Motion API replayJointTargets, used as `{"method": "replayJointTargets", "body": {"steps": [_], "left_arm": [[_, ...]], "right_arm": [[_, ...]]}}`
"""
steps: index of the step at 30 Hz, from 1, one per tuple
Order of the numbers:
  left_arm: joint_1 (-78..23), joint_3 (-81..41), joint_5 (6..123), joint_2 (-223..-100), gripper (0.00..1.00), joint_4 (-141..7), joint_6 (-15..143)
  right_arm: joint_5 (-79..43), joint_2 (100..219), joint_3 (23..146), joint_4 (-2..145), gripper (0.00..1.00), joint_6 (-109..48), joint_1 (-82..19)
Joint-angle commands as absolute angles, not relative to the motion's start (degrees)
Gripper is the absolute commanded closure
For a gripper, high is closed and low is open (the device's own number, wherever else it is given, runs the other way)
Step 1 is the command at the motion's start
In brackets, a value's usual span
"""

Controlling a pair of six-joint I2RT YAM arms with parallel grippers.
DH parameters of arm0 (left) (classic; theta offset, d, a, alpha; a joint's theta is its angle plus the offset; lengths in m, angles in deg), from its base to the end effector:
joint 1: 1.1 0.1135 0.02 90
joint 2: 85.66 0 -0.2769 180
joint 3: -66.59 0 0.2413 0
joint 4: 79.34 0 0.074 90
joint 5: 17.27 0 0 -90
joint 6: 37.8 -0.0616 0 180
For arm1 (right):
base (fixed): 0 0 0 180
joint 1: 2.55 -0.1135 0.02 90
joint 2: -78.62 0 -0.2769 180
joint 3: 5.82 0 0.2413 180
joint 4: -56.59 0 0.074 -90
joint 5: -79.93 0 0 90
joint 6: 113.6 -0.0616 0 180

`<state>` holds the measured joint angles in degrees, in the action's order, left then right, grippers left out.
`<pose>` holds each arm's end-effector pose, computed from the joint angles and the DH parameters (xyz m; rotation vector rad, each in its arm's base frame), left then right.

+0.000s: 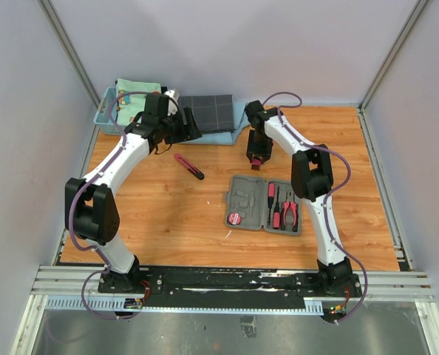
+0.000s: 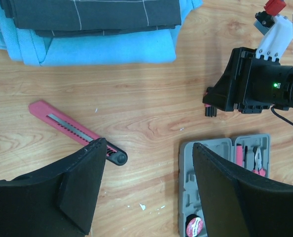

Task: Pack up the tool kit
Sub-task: Pick up the tool from the center of the board.

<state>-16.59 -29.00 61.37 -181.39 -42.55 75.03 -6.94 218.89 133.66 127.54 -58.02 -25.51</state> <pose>0.3787 -0.1176 0.3077 -0.0327 2.2643 -0.5832 0.4771 0.1985 0.1585 0.2951 2.8168 0.1506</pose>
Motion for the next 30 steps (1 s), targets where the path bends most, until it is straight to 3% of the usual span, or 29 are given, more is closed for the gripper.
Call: {"method": "replayJointTargets", "body": {"steps": [1,12,30], "left_arm": [[-16.1,-28.8,60.6,-179.6,0.26,-43.5,75.1],[-16.1,-29.1,60.2,-180.3,0.26,-43.4,75.2],[-16.2,-29.9,60.1,-181.2,0.26,-43.6,75.4]], "right_arm": [[-5.6,221.3,134.1,129.0,0.59,-58.9,-25.5],[-5.2,218.8,133.9,129.4,0.83,-58.6,-25.4],[-5.0,206.6,138.2,131.2,0.86,-57.1,-26.7]]}}
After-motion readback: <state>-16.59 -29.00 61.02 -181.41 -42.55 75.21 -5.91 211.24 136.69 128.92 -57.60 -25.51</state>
